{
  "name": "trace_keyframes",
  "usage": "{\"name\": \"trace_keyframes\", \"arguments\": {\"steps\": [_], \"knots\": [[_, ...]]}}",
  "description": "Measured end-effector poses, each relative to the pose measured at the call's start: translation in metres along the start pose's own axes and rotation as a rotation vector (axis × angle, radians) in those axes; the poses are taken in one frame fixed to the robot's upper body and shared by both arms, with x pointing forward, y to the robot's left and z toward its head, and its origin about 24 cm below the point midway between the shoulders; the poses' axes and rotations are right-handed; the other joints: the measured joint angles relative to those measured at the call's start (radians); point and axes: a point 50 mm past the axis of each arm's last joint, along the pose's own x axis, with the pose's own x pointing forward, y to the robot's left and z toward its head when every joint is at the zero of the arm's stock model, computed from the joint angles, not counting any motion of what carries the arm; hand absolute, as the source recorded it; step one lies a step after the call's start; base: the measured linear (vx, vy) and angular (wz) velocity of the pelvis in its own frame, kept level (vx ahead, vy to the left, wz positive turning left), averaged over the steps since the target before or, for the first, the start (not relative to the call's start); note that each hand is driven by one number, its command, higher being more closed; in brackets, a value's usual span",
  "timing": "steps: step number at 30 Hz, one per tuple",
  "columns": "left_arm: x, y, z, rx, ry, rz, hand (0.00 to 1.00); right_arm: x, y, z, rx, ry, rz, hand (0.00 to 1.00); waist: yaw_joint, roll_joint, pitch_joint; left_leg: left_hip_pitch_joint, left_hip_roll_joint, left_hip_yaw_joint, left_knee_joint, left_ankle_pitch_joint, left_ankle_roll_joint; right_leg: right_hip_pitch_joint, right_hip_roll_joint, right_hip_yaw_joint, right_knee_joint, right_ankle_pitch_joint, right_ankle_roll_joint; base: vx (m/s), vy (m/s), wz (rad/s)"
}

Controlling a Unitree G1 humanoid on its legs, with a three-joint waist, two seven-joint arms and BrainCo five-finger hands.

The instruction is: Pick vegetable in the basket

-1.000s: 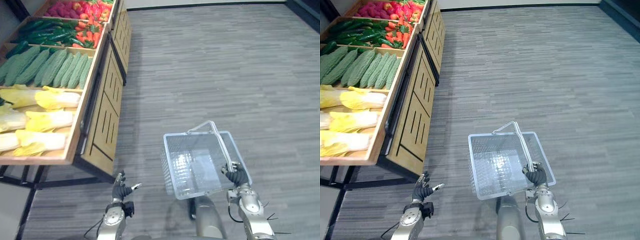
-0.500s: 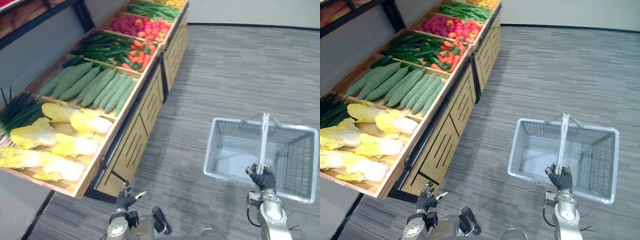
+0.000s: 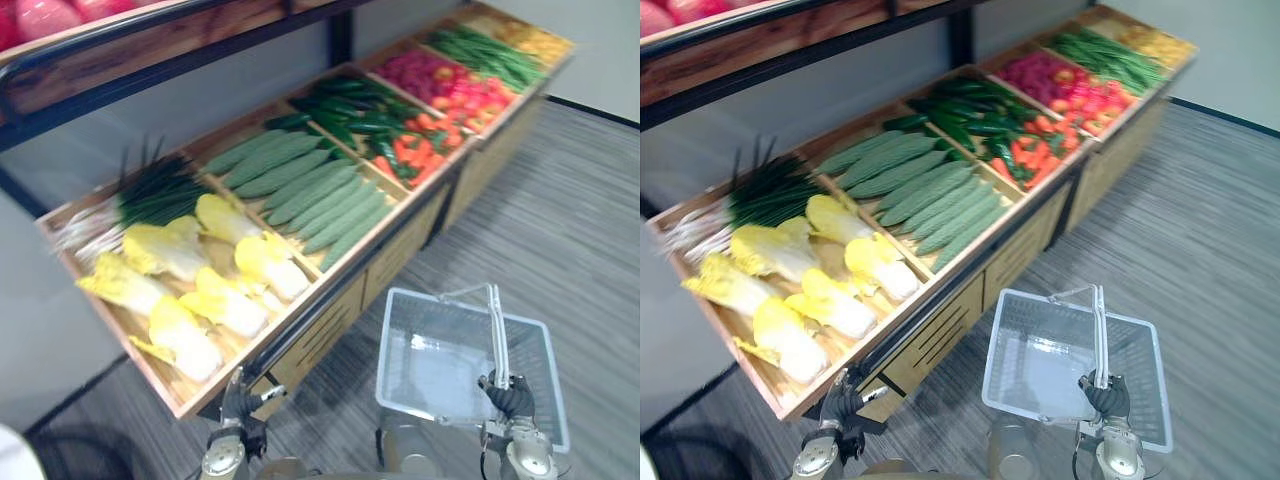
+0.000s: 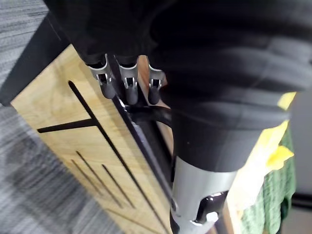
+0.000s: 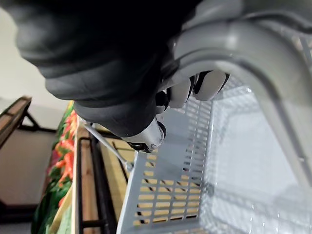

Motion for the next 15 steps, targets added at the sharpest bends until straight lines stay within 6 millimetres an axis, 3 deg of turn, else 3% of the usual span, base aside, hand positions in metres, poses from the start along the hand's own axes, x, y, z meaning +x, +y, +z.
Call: {"name": "trace_keyframes", "arguments": {"steps": [4, 9, 15], "knots": [[0.000, 0.003, 0.007, -0.013, -0.029, 0.013, 0.00, 0.000, -0.013, -0.002, 0.024, 0.012, -0.060, 1.00, 0.008, 0.009, 0.001, -0.002, 0.057, 0.047, -0.060, 0.045, -0.048, 0.050, -0.015, -0.131, -0.027, -0.011, -0.025, 0.10, -0.222, 1.11], [0.000, 0.003, 0.021, -0.041, -0.093, 0.017, 0.00, -0.010, -0.025, -0.016, 0.069, 0.054, -0.117, 1.00, -0.001, -0.006, 0.005, 0.025, 0.144, 0.286, -0.094, 0.078, -0.017, 0.120, -0.066, -0.245, -0.074, -0.016, -0.033, -0.05, -0.065, 0.72], [-0.012, 0.021, 0.041, -0.087, -0.191, 0.062, 0.00, -0.021, -0.021, -0.040, 0.097, 0.156, -0.125, 1.00, 0.009, -0.008, -0.003, 0.006, 0.132, 0.280, -0.106, 0.094, -0.038, 0.137, -0.080, -0.264, -0.120, 0.004, -0.019, -0.04, 0.053, 0.22]]}}
